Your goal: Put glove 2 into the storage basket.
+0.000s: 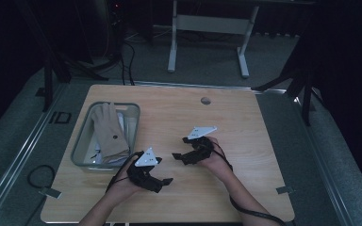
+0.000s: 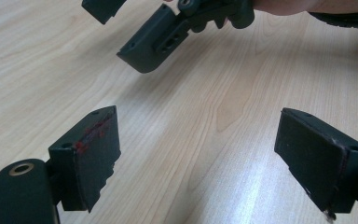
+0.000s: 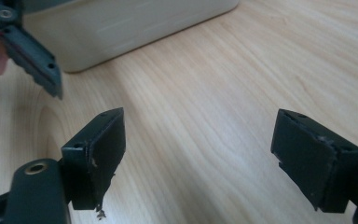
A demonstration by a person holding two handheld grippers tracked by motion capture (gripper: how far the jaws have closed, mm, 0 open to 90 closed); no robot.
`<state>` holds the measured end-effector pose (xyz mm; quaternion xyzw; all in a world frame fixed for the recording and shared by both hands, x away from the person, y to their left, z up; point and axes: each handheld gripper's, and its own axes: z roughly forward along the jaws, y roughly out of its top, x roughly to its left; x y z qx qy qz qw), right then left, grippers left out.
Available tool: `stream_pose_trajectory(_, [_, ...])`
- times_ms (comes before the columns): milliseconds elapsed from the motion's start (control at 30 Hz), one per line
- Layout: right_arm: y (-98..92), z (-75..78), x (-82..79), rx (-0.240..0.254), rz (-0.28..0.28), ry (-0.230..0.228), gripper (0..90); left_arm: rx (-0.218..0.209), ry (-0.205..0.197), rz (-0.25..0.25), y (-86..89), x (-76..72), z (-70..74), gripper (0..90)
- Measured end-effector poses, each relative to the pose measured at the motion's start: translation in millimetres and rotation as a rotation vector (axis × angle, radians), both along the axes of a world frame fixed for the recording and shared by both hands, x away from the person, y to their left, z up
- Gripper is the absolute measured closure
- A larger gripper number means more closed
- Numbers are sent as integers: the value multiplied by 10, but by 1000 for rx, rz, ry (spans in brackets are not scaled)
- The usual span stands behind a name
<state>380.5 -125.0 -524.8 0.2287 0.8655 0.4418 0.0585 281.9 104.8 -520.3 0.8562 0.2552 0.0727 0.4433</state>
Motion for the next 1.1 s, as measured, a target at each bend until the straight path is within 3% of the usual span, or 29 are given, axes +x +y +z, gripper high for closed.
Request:
stream_pose_trajectory(400, [-229, -213, -101, -5, -20, 4, 176, -8, 10, -50, -177, -5, -151, 142])
stream_pose_trajectory(733, [-368, -275, -168, -13, -29, -37, 175, 0, 22, -76, -219, -11, -220, 142])
stream_pose_trajectory(1100, [-367, -284, -174, -21, -15, -51, 175, 6, 18, -82, -216, -9, -221, 142])
